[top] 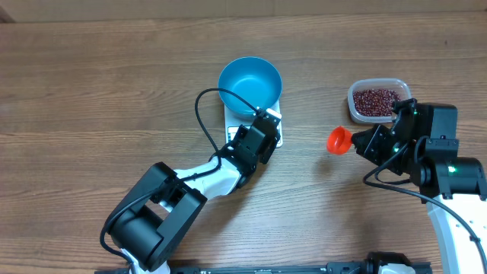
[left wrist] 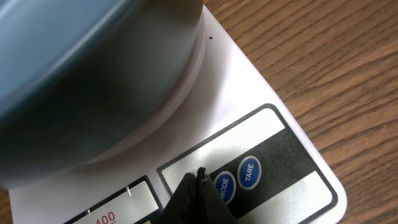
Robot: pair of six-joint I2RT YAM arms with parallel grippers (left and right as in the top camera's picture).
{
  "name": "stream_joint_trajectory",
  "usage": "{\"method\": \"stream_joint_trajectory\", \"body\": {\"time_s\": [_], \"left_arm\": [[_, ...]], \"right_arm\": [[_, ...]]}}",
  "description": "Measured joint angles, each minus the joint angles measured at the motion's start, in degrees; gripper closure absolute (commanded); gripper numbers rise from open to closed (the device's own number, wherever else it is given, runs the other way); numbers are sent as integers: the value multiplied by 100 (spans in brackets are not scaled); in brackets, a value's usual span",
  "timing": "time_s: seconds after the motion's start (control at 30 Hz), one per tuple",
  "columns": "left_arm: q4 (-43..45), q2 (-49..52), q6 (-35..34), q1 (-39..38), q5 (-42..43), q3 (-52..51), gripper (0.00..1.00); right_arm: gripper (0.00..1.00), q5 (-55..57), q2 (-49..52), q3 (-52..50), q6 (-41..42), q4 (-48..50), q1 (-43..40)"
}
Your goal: Scoop item into bowl and weigh 150g on scale
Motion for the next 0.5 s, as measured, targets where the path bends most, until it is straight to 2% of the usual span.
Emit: {"method": "stream_joint_trajectory", "body": {"time_s": [0.5], "left_arm": [[-2, 37, 0, 0, -9, 13, 96]], "right_arm": [[96, 0, 0, 0, 0, 20, 0]]}}
